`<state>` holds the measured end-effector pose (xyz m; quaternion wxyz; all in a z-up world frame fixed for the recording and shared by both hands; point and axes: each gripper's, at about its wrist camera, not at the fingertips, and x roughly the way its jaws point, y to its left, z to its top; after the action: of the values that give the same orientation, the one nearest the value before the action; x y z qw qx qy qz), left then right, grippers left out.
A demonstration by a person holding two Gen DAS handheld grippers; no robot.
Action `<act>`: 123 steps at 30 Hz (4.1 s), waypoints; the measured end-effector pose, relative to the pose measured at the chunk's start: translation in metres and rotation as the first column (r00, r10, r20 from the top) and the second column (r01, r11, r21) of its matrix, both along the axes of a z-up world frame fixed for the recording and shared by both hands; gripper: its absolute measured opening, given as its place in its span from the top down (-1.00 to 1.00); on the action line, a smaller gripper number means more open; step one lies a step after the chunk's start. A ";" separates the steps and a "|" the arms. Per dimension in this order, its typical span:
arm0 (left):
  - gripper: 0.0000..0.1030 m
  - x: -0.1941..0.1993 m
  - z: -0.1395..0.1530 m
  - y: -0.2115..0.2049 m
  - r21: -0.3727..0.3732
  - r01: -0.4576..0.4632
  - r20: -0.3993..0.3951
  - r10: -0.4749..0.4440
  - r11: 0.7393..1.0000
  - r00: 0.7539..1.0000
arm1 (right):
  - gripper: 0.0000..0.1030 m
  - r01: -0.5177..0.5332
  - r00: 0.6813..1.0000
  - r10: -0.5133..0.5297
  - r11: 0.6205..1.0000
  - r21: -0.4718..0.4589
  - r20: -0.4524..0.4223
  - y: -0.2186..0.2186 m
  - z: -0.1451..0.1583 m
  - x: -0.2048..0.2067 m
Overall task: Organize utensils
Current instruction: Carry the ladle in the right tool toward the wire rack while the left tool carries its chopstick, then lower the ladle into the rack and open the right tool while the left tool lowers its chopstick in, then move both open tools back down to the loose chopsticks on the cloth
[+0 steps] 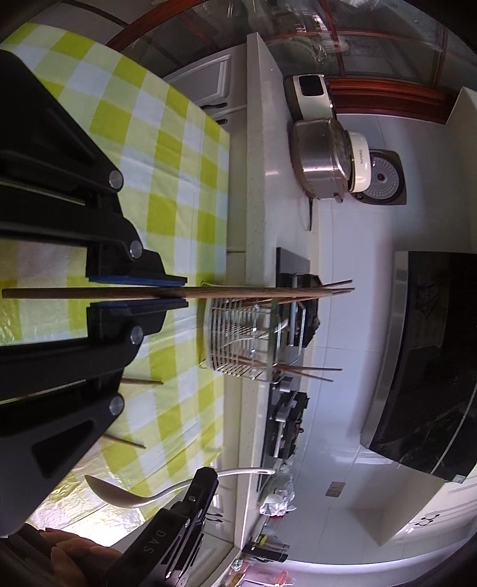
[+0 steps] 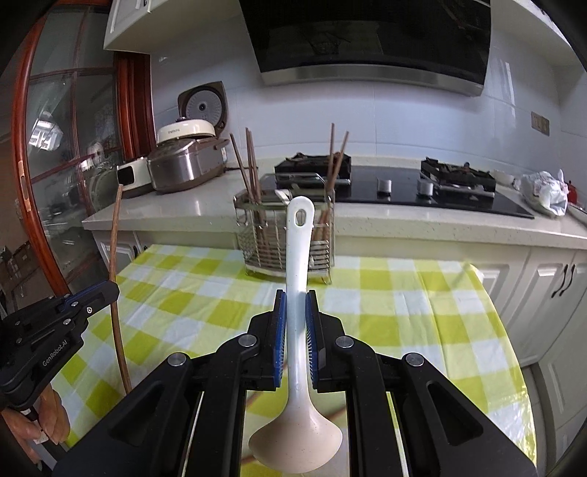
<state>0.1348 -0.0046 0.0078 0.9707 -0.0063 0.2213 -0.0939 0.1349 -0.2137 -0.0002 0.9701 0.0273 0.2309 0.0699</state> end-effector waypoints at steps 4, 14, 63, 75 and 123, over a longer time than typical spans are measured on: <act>0.88 0.001 0.015 0.004 -0.006 -0.017 0.056 0.017 1.000 0.998 | 0.79 0.006 0.999 -0.006 1.000 -0.010 0.049 0.008 0.011 0.005; 0.88 0.038 0.043 -0.007 -0.030 0.000 0.147 0.004 1.000 0.989 | 0.79 0.002 0.992 -0.006 1.000 0.026 0.128 -0.004 0.028 0.040; 0.88 0.302 0.070 -0.054 -0.168 -0.045 0.218 0.082 0.985 0.973 | 0.78 -0.023 0.959 -0.002 0.996 0.085 0.285 -0.016 0.017 0.261; 0.87 0.284 0.014 -0.052 -0.097 -0.023 0.070 0.030 0.995 0.997 | 0.75 -0.055 0.985 0.049 0.998 0.031 0.163 -0.020 0.008 0.240; -0.90 0.104 -0.002 -0.005 0.072 -0.033 -0.117 0.041 0.997 0.992 | -0.62 0.099 0.992 -0.092 0.992 0.079 -0.086 -0.069 0.003 0.053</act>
<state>0.2386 -0.0093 0.0053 0.9571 0.0179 0.2813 -0.0678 0.1875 -0.2829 0.0027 0.9600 0.0817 0.2660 0.0317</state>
